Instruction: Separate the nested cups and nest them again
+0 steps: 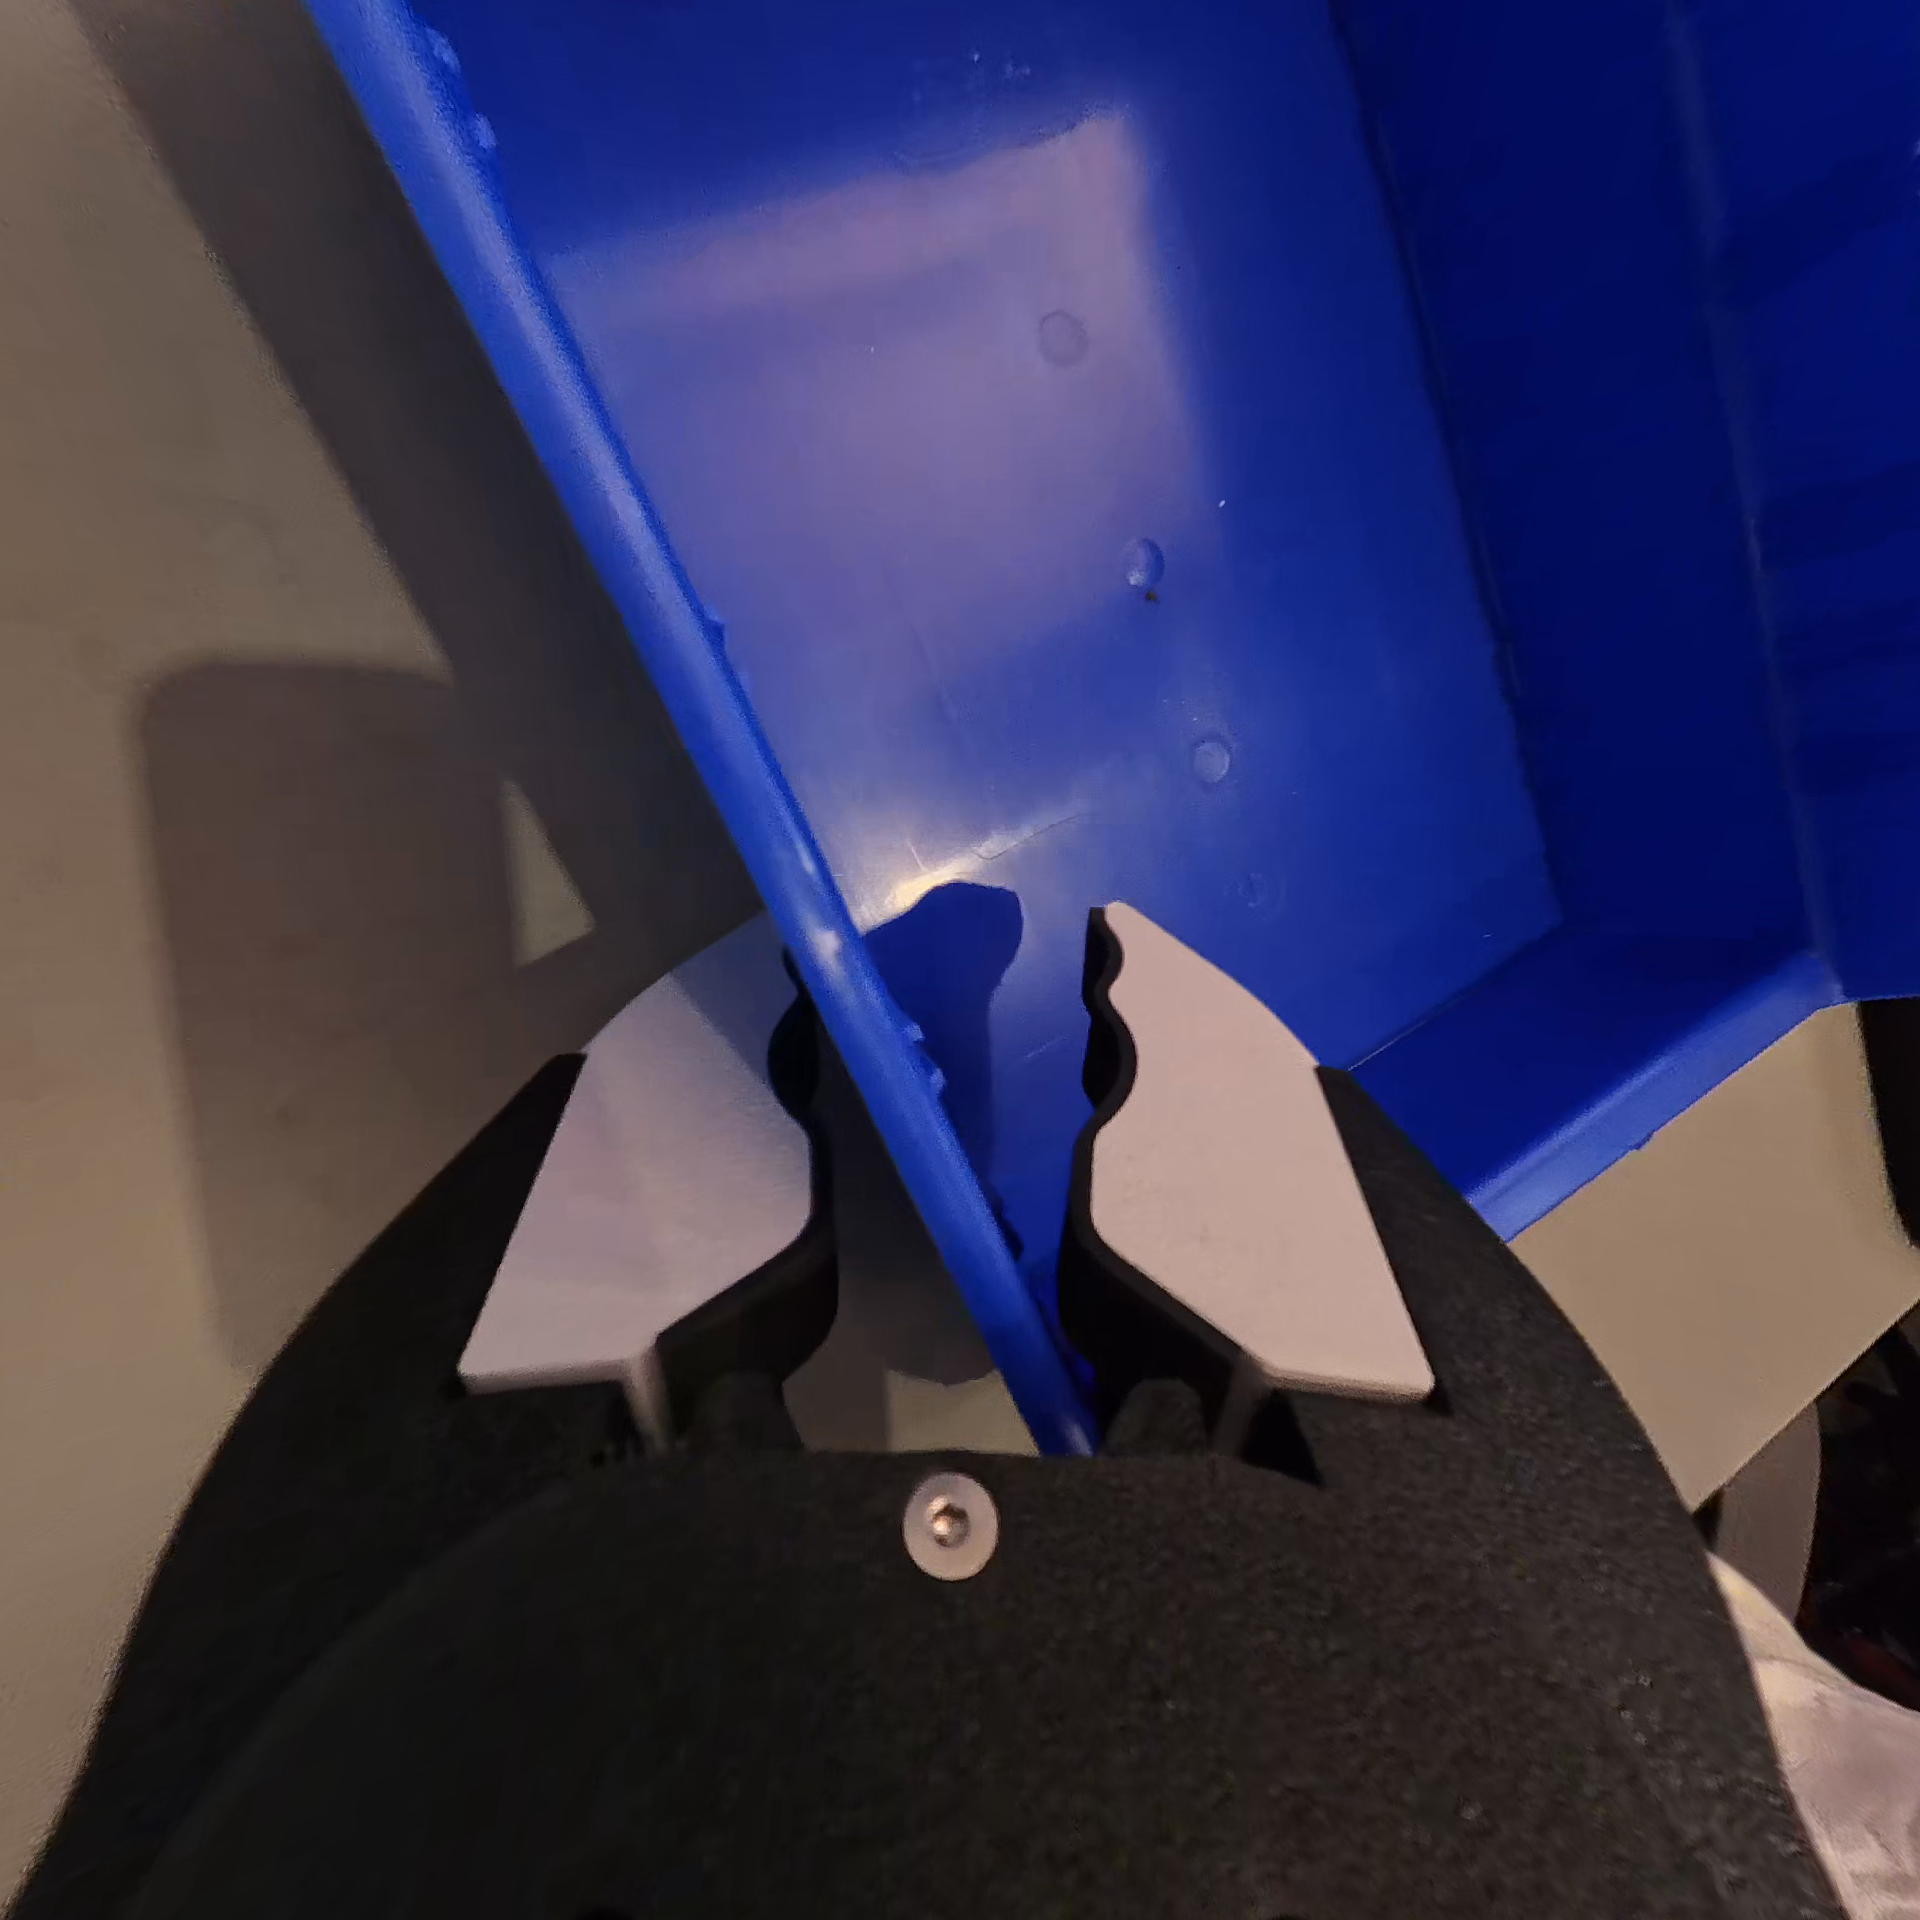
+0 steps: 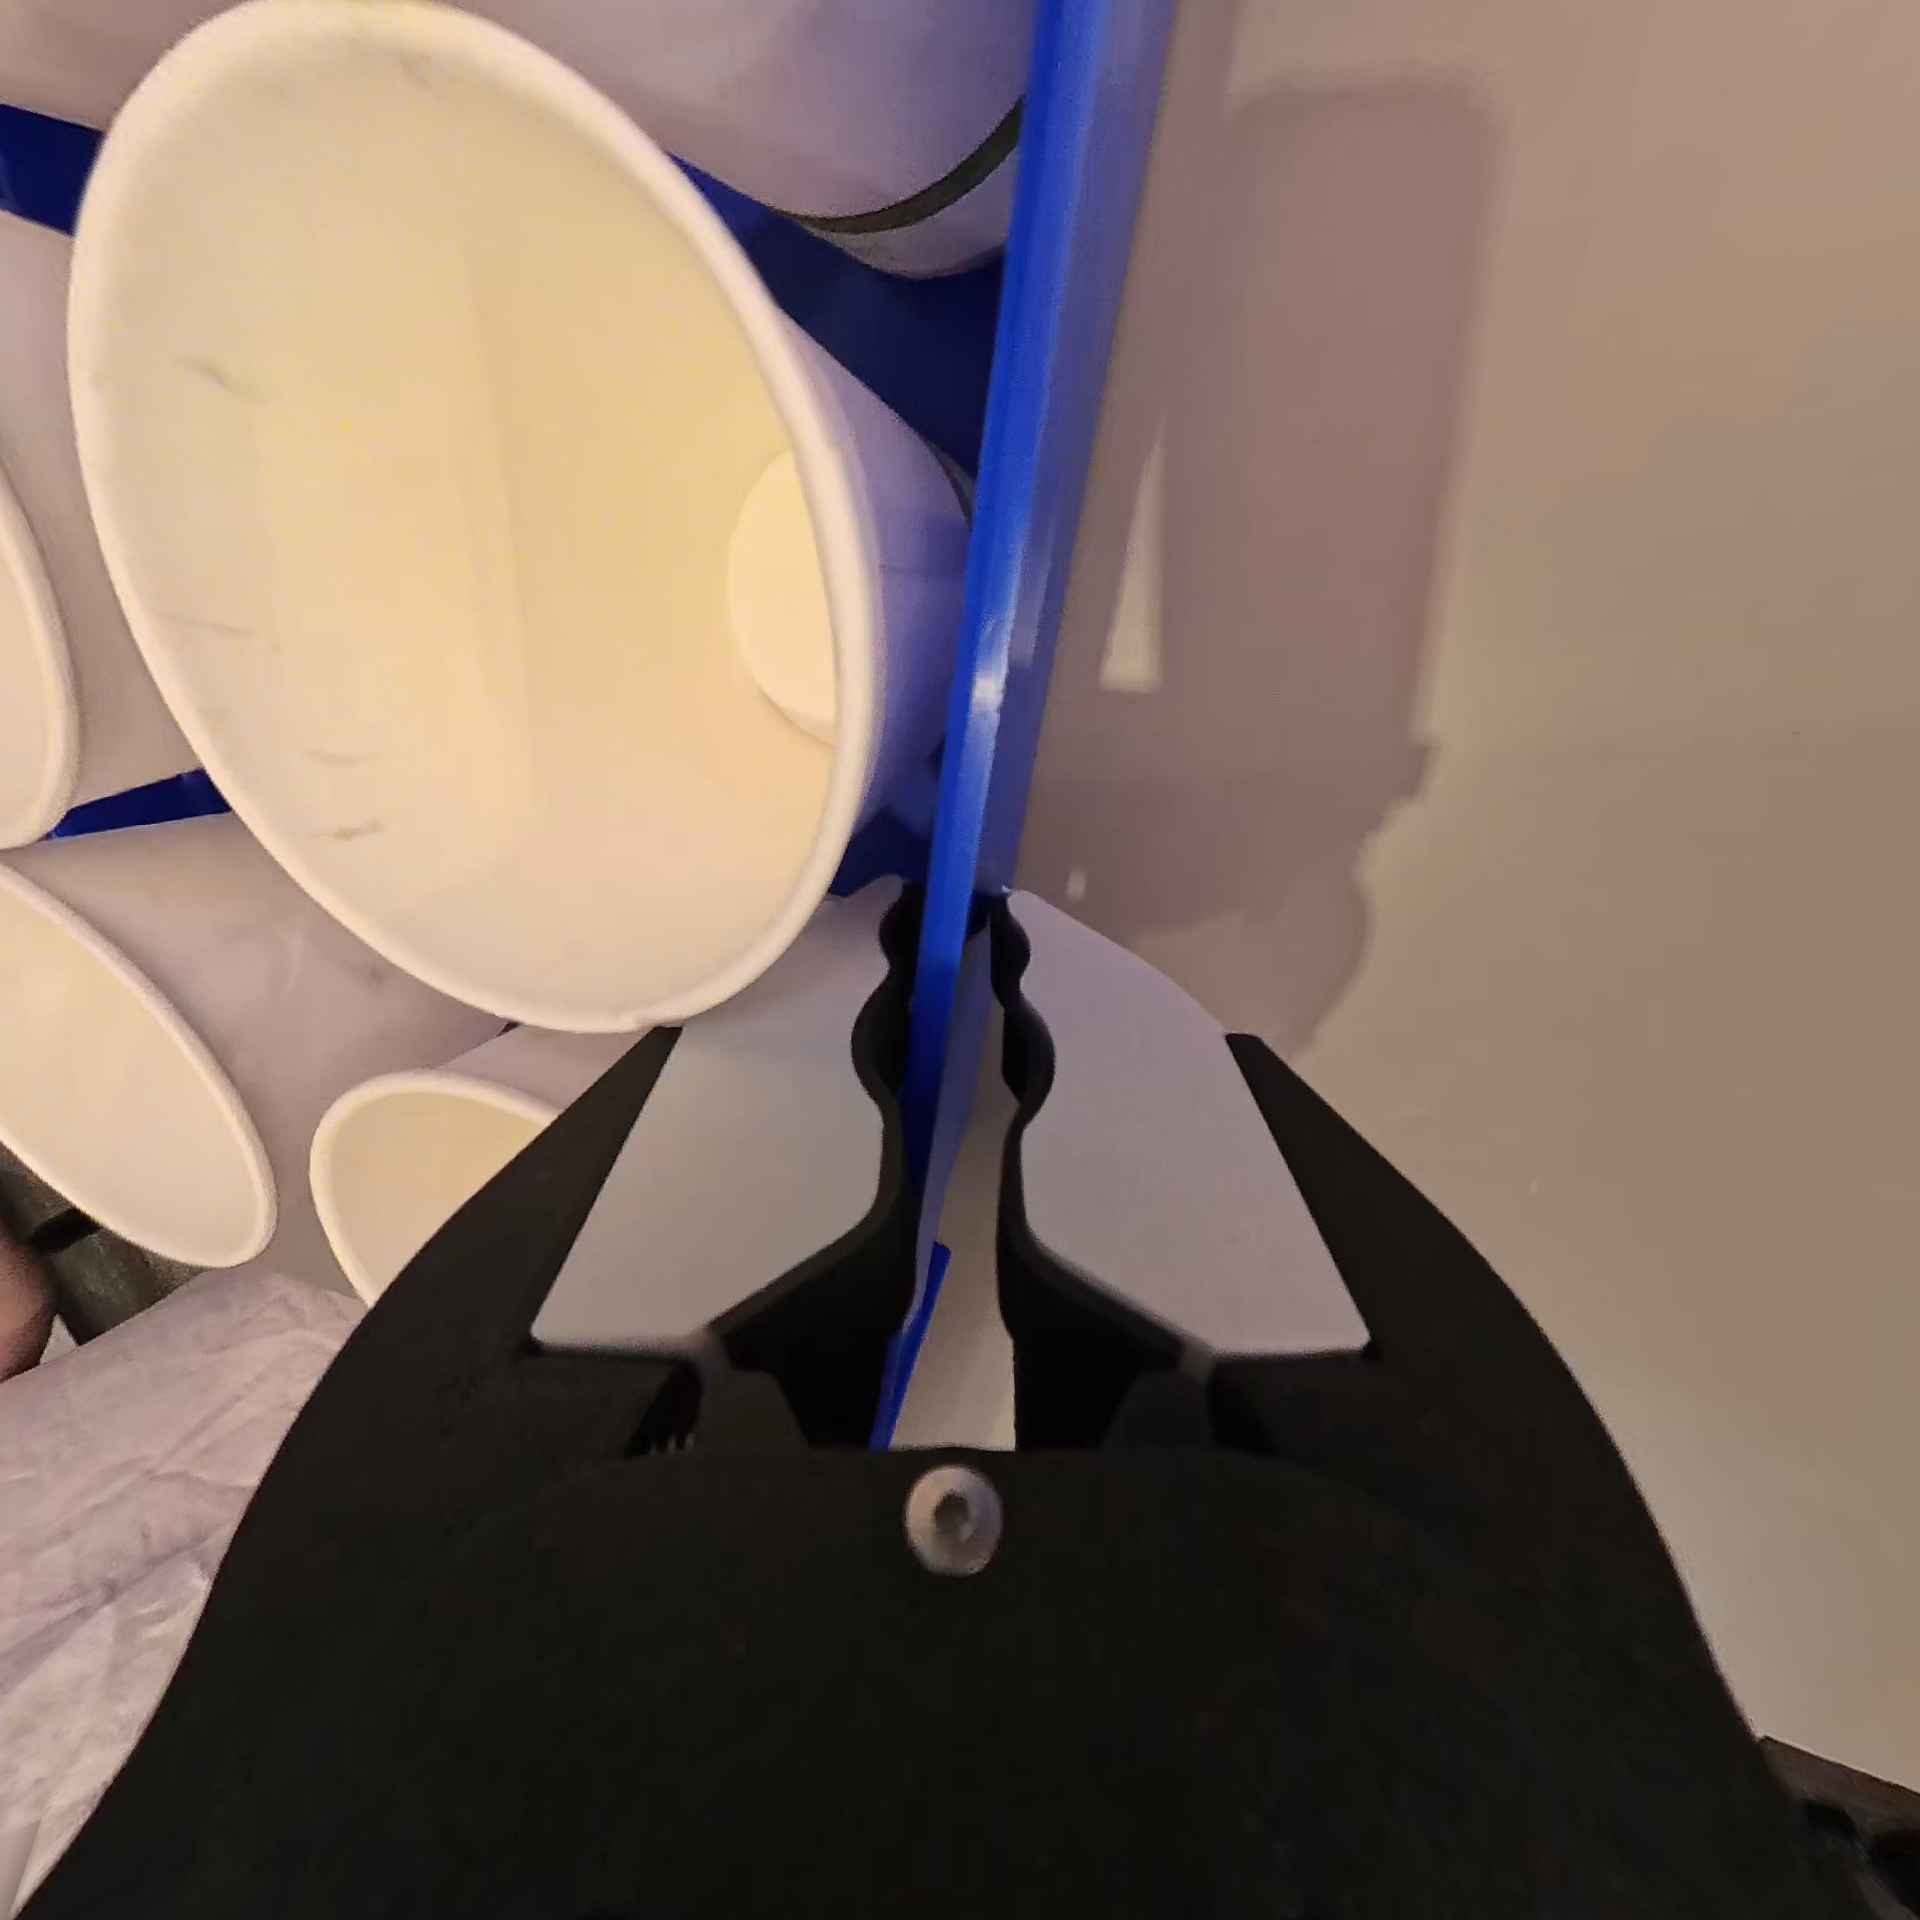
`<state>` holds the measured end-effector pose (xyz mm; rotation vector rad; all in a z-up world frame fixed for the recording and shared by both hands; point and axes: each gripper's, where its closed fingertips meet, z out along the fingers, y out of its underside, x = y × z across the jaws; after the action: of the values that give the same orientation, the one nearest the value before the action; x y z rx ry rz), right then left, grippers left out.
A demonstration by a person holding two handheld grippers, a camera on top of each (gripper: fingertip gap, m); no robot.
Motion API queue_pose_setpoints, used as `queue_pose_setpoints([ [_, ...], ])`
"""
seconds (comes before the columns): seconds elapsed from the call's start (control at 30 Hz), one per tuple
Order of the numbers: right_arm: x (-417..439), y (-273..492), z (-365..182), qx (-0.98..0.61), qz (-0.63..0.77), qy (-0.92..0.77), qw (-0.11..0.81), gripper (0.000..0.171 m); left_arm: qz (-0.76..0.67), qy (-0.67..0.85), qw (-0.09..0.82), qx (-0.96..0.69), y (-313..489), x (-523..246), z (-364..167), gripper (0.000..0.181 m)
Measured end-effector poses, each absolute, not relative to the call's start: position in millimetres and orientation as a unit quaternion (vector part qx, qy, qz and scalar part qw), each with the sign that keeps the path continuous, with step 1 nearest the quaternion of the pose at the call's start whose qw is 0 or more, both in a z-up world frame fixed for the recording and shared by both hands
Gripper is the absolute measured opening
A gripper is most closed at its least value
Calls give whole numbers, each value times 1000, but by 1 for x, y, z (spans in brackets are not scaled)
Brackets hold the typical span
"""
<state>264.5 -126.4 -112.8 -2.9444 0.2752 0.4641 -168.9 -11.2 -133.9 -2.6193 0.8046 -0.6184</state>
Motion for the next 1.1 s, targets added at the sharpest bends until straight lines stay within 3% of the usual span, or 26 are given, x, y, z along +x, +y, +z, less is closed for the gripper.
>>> queue_pose_setpoints([
  [0.33,268,-127,-116,-991,92,77,54,5,-323,266,207,-884,-14,-132,-109,66],
  [0.5,268,-128,-117,-990,100,80,55,5,-363,249,240,-865,-8,-146,-81,54],
  [0.7,268,-128,-117,-990,100,76,61,6,-359,249,302,-847,5,-182,-46,54],
  [1.1,268,-128,-118,-991,101,68,54,6,-307,296,582,-692,31,-256,138,61],
])
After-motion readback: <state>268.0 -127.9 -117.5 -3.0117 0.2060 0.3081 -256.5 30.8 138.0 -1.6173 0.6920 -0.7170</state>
